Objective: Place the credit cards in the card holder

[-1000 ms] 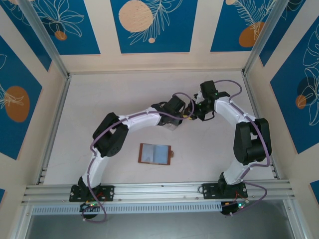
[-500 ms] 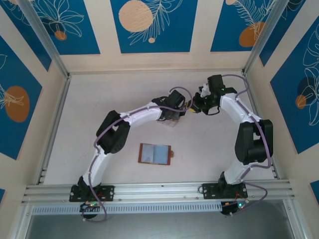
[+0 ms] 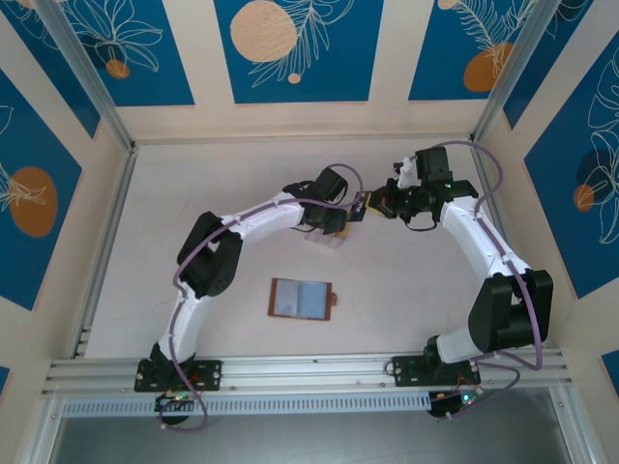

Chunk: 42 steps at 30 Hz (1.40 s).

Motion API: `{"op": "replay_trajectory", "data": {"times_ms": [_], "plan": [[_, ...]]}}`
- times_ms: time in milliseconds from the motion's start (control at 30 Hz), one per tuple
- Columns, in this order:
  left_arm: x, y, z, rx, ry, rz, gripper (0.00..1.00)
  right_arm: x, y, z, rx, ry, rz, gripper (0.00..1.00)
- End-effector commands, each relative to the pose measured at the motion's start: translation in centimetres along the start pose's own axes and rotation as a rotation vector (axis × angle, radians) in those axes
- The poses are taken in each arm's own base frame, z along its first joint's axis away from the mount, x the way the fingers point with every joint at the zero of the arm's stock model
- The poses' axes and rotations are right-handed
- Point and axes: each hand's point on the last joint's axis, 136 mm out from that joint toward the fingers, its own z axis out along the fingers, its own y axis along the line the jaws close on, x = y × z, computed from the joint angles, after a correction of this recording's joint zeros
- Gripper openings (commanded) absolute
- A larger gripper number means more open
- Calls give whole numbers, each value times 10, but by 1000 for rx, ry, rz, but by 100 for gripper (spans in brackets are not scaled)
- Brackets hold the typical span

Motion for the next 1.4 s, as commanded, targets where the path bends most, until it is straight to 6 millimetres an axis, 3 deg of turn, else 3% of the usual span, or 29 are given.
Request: {"op": "replay_trajectory", "data": {"times_ms": [0,233,400,500,633,733,900,1100,1367], "plan": [[-10,-7,-32,91,-8,-32,54,9,2,-2,-31,20,-18,0],[-17,-6,-60,151,-45,-57,58,13,4,-4,-47,17,-33,0],[-9,6,-89,162,-77,-74,61,17,12,-1,-77,18,-58,0],[17,27,-102,134,-69,-99,63,28,20,6,-92,36,-95,0],[73,58,-110,96,-32,-130,69,51,36,20,-161,77,-146,0],[119,80,-116,48,4,-143,72,75,41,31,-191,116,-172,0],[181,93,-119,75,47,-184,74,129,47,61,-250,218,-213,0],[212,89,-118,110,87,-150,75,177,41,91,-302,303,-221,0],[220,85,-100,83,122,-114,75,192,15,114,-289,282,-162,0]]}}
